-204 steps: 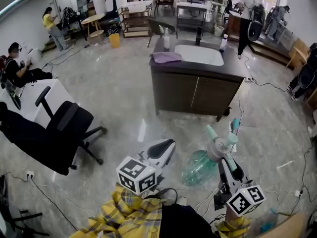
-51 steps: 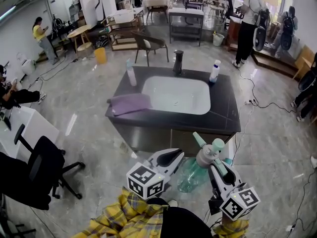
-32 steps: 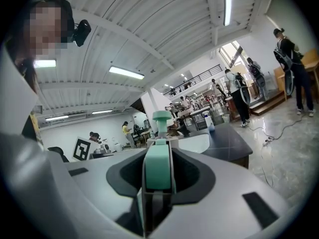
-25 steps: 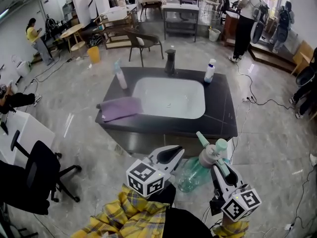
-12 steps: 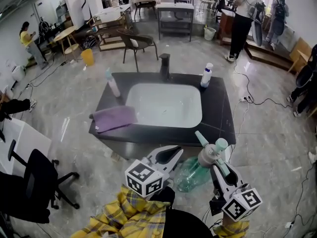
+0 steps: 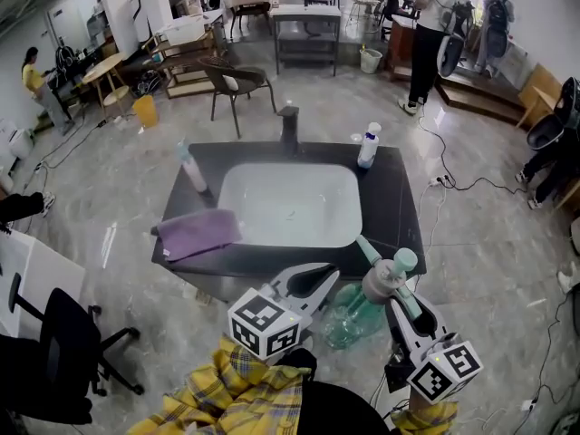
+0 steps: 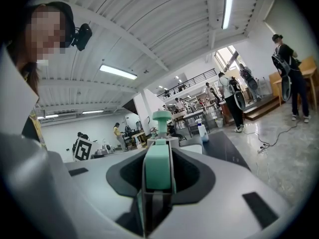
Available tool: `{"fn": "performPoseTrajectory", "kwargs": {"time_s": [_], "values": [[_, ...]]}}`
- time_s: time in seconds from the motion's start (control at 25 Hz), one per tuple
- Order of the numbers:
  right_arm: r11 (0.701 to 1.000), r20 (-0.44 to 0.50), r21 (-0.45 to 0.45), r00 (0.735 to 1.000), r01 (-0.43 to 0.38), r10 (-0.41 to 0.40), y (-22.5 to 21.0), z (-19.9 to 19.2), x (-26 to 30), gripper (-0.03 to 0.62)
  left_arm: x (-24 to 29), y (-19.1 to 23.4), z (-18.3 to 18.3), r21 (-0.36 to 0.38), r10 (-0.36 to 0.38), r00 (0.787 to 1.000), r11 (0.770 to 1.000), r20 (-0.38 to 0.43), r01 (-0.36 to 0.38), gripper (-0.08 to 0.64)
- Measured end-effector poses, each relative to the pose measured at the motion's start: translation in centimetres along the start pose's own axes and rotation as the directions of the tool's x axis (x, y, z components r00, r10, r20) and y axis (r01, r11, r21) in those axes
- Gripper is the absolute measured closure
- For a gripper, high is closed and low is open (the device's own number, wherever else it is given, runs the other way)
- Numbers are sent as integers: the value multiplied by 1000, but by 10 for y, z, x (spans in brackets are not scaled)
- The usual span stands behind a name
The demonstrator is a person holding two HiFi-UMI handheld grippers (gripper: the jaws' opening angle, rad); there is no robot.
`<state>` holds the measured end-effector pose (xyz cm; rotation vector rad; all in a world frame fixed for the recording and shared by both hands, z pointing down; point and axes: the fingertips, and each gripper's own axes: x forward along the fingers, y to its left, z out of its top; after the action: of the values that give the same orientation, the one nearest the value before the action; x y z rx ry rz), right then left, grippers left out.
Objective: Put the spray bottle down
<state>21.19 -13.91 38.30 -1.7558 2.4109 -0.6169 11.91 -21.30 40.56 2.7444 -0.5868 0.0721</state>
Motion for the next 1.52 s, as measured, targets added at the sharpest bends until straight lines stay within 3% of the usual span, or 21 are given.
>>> {"fn": "performPoseTrajectory", "kwargs": {"time_s": [0.64, 0.96, 1.52], "values": [[998, 4, -22, 999, 54, -54, -9, 40, 35, 479, 29, 27, 32, 40, -114, 993, 993, -12, 114, 531], [994, 35, -83, 997, 77, -74, -9, 66, 63, 479, 31, 55, 51, 53, -142, 990, 989, 16, 141, 531], [985, 51, -106, 990, 134, -129, -44, 79, 95, 479, 58, 86, 56, 33, -144, 990, 989, 14, 143, 531]]}}
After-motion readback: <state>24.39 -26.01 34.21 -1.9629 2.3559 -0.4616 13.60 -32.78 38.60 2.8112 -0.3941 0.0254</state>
